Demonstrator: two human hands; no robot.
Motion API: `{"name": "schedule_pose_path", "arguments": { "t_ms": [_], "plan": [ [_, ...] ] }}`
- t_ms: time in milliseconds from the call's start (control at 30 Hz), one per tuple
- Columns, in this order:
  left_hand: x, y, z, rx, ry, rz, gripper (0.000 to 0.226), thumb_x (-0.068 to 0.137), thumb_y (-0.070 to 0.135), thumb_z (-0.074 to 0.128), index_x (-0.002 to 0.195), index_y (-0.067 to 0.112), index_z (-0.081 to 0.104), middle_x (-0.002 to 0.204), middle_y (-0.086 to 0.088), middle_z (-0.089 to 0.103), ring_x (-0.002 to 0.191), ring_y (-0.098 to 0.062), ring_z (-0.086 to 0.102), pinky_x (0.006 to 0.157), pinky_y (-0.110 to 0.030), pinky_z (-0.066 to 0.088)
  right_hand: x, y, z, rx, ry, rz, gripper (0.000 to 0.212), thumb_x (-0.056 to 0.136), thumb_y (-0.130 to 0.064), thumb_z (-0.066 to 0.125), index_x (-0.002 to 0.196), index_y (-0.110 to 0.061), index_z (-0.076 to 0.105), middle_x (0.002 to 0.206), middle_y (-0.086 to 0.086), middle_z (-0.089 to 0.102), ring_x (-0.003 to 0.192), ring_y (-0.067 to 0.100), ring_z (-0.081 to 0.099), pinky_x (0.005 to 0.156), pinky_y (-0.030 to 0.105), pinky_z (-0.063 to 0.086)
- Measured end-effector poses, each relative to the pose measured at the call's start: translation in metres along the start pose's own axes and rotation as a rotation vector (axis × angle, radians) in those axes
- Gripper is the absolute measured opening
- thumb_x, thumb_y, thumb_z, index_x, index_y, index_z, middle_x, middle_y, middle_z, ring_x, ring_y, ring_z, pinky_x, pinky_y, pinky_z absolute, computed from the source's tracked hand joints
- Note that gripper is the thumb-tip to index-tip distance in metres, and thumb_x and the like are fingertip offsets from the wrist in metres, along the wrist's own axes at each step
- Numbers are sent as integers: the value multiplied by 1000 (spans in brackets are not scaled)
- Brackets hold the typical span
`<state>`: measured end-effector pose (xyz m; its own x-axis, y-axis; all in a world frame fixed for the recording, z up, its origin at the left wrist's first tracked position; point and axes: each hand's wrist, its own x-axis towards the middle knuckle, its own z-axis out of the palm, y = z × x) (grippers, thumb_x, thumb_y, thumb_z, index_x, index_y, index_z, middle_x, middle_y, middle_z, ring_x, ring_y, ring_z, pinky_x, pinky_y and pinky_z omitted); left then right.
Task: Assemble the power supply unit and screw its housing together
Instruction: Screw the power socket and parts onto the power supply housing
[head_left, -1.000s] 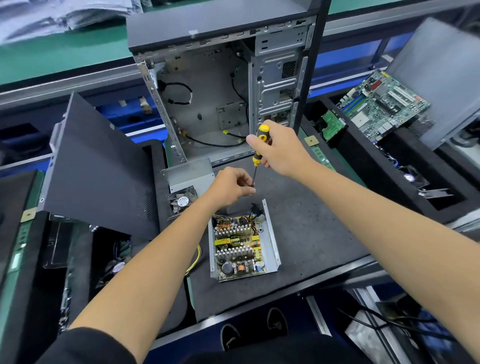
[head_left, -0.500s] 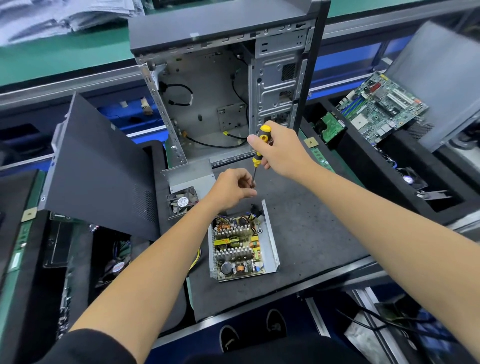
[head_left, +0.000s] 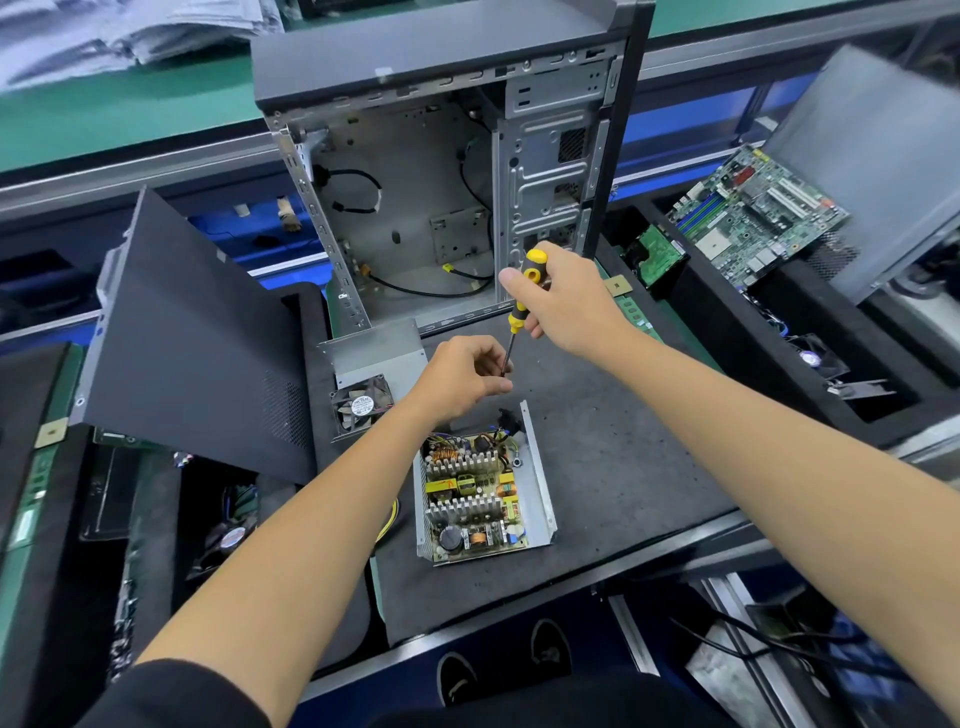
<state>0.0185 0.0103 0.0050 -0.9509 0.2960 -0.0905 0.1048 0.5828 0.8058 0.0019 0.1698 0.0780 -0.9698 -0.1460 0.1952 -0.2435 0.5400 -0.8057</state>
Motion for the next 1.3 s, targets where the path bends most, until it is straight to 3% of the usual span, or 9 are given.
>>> {"name": "schedule_pose_path", "arguments": {
  "t_ms": [267,533,667,767,1000,1067,1133,1233,1300],
  "plan": [
    [0,1,5,-6,82,20,24,72,14,82,78,24,62,72,7,62,66,-6,56,68,-25,52,-1,-2,-1,18,60,51,28,95,-31,56,75,-16,42,71,8,59,51,15,63,48,23,55],
    [2,-1,12,25,133,55,23,73,14,82,82,20,62,72,7,60,67,-9,54,70,-29,51,1,0,-3,64,97,172,28,93,-28,58,74,-15,43,69,9,62,43,10,61,43,18,50],
    [3,-3,15,26,99,49,21,75,20,81,86,20,63,74,9,59,67,-3,53,65,-17,47,0,3,-5,64,82,199,28,93,-28,58,74,-14,42,70,10,62,44,12,61,46,22,54],
    [3,-5,15,33,67,41,20,76,23,80,86,21,63,75,10,58,68,-4,53,62,-10,43,-2,6,-6,78,84,213,31,93,-27,58,69,-17,40,66,5,60,42,10,60,43,18,49],
    [4,-9,12,42,13,-3,34,76,41,78,98,25,58,90,11,59,82,-3,55,68,-13,42,-2,12,-9,64,102,201,31,93,-25,58,68,-20,40,59,1,57,40,8,58,43,20,49],
    [4,-10,12,142,80,-66,28,84,44,69,92,21,55,84,9,55,75,-5,51,63,-19,38,-1,13,-14,36,113,197,32,93,-26,57,69,-18,39,63,3,58,40,7,58,43,21,52],
    [4,-6,13,288,94,-146,37,89,50,58,78,15,52,70,3,53,65,-13,49,58,-28,36,-1,15,-18,7,120,195,32,93,-27,57,69,-17,38,67,7,58,42,8,60,47,27,56],
    [0,8,24,444,-61,-248,64,85,72,42,60,12,44,57,-3,48,56,-21,49,52,-32,35,-1,17,-22,-34,119,201,30,93,-28,56,72,-16,38,71,11,59,48,16,65,55,37,58],
    [-2,17,32,488,-190,-313,72,77,81,41,55,12,43,57,-2,48,55,-19,50,49,-30,33,-2,18,-23,-31,118,211,30,93,-27,56,72,-15,39,70,11,59,49,18,65,56,39,59]
  ]
}}
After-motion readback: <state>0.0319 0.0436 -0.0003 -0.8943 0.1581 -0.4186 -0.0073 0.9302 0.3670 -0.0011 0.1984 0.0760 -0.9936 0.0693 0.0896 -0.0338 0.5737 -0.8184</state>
